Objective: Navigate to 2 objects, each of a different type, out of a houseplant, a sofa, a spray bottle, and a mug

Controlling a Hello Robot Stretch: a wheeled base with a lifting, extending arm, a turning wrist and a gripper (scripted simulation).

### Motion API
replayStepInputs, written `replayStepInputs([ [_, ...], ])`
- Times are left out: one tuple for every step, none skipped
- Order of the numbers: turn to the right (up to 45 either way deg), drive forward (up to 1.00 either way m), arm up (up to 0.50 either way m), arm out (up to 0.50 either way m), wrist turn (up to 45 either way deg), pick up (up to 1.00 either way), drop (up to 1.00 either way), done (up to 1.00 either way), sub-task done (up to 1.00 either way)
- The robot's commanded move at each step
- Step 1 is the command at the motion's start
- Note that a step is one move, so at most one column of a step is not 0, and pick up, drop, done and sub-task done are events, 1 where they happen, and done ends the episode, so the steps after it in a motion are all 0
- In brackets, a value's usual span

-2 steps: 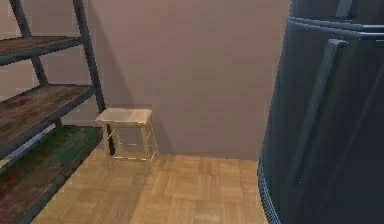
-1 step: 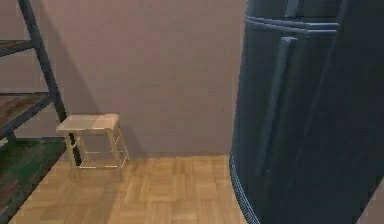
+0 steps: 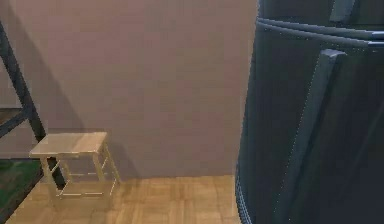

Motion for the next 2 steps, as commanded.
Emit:
replayStepInputs([
  [-42.0, 0.00, 0.00, 0.00, 0.0, 0.00, 0.00, 0.00, 0.00],
  [0.0, 0.50, 0.00, 0.00, 0.0, 0.00, 0.00, 0.00, 0.00],
])
